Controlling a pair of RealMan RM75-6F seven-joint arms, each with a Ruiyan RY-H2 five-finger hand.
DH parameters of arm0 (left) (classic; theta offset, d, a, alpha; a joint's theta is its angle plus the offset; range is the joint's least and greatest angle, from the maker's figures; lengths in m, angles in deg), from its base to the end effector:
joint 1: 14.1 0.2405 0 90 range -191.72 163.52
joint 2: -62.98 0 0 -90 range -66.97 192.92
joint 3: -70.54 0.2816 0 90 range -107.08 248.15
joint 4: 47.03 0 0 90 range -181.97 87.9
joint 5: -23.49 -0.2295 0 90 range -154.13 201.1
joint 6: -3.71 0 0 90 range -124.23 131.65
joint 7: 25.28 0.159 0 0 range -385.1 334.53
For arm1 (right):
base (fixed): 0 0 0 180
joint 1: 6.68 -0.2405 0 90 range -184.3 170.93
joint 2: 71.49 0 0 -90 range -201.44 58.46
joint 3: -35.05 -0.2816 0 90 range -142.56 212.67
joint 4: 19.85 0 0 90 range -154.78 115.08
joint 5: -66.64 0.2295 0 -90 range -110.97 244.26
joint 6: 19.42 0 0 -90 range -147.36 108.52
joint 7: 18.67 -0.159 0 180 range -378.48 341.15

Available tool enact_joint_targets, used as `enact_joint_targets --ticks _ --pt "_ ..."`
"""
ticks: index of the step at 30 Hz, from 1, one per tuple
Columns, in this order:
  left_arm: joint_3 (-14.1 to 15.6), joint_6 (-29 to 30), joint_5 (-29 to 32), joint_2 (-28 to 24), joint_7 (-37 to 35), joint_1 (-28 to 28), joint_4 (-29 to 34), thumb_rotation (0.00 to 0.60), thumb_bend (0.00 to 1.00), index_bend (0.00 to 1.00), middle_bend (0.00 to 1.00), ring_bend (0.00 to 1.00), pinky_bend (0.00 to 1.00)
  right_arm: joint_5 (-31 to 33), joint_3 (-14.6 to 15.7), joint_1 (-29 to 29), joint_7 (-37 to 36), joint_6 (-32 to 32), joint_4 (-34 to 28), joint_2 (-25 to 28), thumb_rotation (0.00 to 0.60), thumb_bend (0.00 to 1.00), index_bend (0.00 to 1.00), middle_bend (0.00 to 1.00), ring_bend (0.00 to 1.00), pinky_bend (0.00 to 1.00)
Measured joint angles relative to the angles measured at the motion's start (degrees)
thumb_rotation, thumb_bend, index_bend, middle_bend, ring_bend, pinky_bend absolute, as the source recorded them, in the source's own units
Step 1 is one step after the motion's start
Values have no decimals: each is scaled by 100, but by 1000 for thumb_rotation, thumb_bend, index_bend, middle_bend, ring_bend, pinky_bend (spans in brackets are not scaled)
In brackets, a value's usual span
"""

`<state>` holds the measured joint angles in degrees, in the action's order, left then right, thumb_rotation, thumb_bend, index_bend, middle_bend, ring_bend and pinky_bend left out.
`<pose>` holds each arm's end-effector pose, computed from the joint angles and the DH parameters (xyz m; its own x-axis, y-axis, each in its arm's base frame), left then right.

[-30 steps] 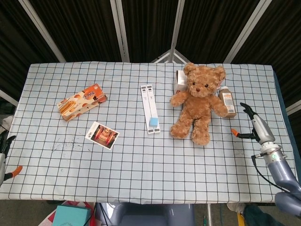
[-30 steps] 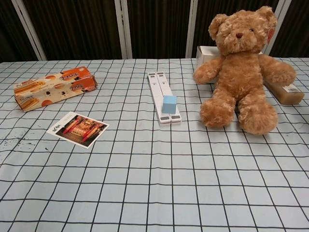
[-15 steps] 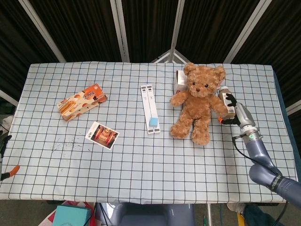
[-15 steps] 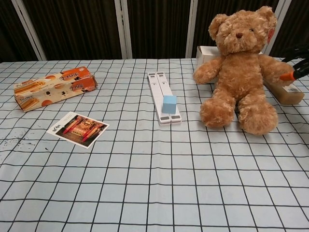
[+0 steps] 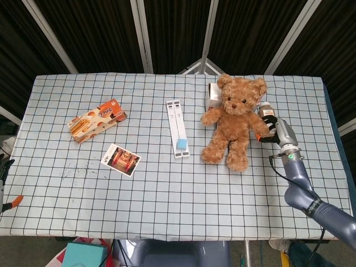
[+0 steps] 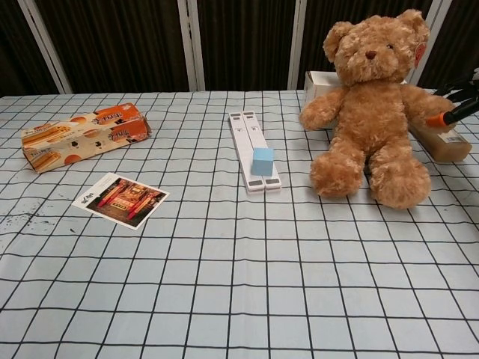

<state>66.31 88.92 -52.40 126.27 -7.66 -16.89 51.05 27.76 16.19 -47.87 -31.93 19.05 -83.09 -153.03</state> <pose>-0.3515 0.1887 0.1601 0.5702 0.0507 0.8200 0.8022 0.1808 -0.5690 -0.3081 -0.4686 0.0719 -0.1838 -0.1630 0.9693 -0.9437 0.3051 -0.1277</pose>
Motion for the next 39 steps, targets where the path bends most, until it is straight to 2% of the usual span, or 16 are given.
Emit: enact_joint_targets --ticks 8,14,24,32,39 --pt "5 -4 -23 52 91 -31 -21 600 243 132 0 0 30 -18 -130 55 -125 43 246 -127 600 298 456 475 517 73" --pt "5 -25 28 94 170 -45 -30 600 243 131 0 0 30 -127 -133 96 -176 -71 408 -197 600 298 579 561 556 88" --pt "0 -7 51 111 214 -50 -9 600 243 132 0 0 30 -404 -187 131 -361 -243 556 -304 600 332 582 564 557 88" --pt "3 -24 67 103 209 -57 -5 600 243 132 0 0 30 -626 -366 99 -338 146 340 -270 600 345 582 564 557 89" --pt "5 -3 56 83 181 -49 8 600 243 132 0 0 30 -547 -293 109 -196 91 580 -455 600 345 582 564 557 89"
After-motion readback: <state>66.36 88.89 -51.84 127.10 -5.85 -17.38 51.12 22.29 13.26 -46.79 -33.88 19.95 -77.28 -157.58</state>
